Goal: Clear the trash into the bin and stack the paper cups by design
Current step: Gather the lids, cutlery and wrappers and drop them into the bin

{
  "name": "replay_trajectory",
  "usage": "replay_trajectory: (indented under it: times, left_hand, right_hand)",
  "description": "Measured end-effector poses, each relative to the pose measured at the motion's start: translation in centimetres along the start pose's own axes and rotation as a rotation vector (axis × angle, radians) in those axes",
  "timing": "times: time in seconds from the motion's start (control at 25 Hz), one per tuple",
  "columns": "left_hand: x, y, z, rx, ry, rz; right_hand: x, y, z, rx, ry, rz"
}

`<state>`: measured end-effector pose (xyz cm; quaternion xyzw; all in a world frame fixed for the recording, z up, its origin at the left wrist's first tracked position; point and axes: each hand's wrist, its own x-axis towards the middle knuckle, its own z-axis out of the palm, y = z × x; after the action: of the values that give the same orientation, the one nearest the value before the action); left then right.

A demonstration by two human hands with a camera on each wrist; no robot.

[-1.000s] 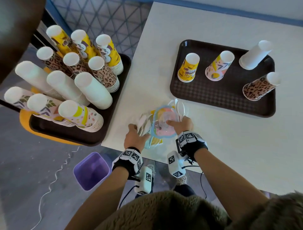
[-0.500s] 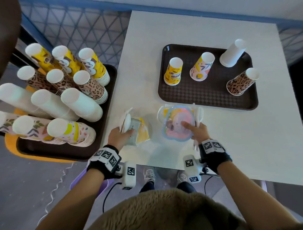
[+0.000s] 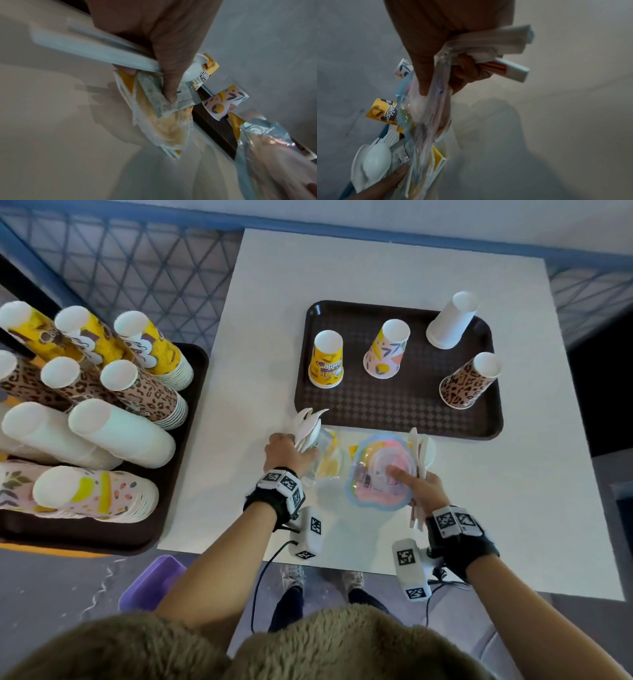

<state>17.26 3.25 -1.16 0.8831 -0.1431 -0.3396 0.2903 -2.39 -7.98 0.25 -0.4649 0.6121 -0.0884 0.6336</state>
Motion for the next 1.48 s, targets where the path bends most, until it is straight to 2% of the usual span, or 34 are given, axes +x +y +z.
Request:
replay_trajectory:
  times: [0.16, 0.28, 0.4, 0.6, 0.68, 0.92, 1.16, 1.28, 1.48]
  left_hand:
    - [-1.2, -0.3, 1.5, 0.013, 0.037, -0.052]
    - [-4.2, -1.9, 2.4, -0.125, 0.115, -0.102]
    - [-7.8, -3.6, 2.3, -0.235, 0.233, -0.158]
    - [-13.6, -8.0, -0.2, -0.237, 0.499, -0.268]
    - [-16.8, -10.4, -1.7, -0.232, 0.606, -0.361]
    - [-23.2, -17.1, -4.3, -0.345, 0.758, -0.549]
    - [-26.0, -27.3, -7.9, -0.431, 0.75, -0.715]
    - [-25.7, -33.5, -10.6, -0.436, 0.7, -0.74]
    - [-23.0, -42.7, -12.7, -0.43, 0.599, -0.749]
  right_hand:
    - [1.6, 0.4, -1.1, -0.116, -0.029, -0.035]
    - [1.7, 0.4, -1.3, -0.174, -0.077, -0.075]
    - [0.5, 0.0, 0.6, -0.253, -0.173, -0.18]
    - [-4.2, 1.3, 7.7, -0.455, -0.45, -0.405]
    - [-7.7, 2.4, 10.9, -0.543, -0.601, -0.488]
    - [-16.8, 6.3, 18.1, -0.706, -0.917, -0.713]
    - [-22.9, 13.9, 27.6, -0.865, -1.033, -0.772]
    - [-24.9, 17.7, 32.9, -0.908, -1.019, -0.808]
    - [-23.9, 24.6, 40.5, -1.019, -0.954, -0.829]
